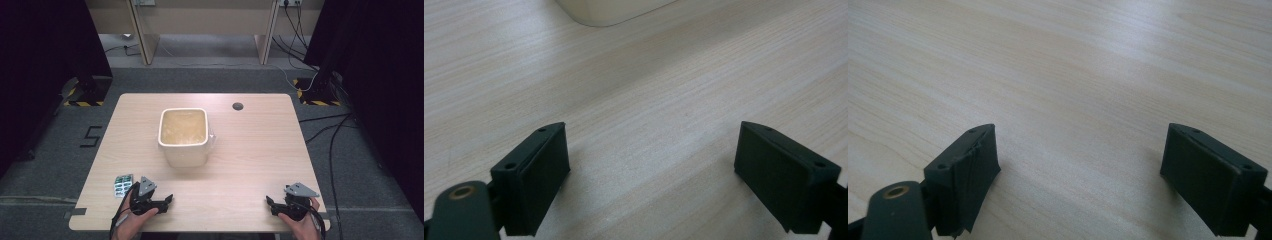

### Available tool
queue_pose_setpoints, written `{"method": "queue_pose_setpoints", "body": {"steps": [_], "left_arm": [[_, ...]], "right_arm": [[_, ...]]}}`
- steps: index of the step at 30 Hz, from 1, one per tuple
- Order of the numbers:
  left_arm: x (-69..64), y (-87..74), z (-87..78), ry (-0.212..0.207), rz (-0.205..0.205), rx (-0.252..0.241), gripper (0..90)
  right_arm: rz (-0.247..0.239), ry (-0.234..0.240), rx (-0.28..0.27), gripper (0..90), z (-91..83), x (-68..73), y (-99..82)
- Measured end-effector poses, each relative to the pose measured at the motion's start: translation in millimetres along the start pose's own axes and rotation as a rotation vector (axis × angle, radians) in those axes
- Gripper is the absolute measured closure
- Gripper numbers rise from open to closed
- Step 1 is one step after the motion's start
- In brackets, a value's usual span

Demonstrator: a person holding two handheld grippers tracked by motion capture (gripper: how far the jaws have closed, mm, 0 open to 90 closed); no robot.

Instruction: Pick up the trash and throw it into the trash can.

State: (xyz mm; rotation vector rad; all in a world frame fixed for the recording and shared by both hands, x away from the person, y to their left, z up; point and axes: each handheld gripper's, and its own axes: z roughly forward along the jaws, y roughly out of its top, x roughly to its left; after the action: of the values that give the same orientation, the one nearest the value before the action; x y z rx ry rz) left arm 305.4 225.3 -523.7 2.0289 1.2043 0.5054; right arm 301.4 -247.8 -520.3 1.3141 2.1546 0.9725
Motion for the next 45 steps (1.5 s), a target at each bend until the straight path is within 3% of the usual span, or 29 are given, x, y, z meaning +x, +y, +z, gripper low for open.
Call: {"method": "queue_pose_setpoints", "body": {"steps": [26,31,33,37,45], "left_arm": [[5.0,0.2,-6.0,-0.006,-0.003,-0.013,14.9],[24.7,7.4,-20.8,0.02,-0.012,-0.026,14.9],[40.2,8.8,-31.0,0.034,-0.024,-0.031,14.9],[58.5,6.3,-39.9,0.04,-0.036,-0.029,14.9],[80.3,-0.6,-48.0,0.091,-0.051,-0.021,15.0]], "right_arm": [[-0.001,0.002,0.001,15.0,-0.2,-0.1,0.0],[-0.004,0.004,0.001,15.0,-0.3,-0.6,0.0],[-0.006,0.006,0.002,15.0,-0.3,-0.8,0.0],[-0.008,0.007,0.003,15.0,-0.4,-1.0,0.0],[-0.012,0.009,0.004,15.0,-0.7,-1.3,-0.2]]}}
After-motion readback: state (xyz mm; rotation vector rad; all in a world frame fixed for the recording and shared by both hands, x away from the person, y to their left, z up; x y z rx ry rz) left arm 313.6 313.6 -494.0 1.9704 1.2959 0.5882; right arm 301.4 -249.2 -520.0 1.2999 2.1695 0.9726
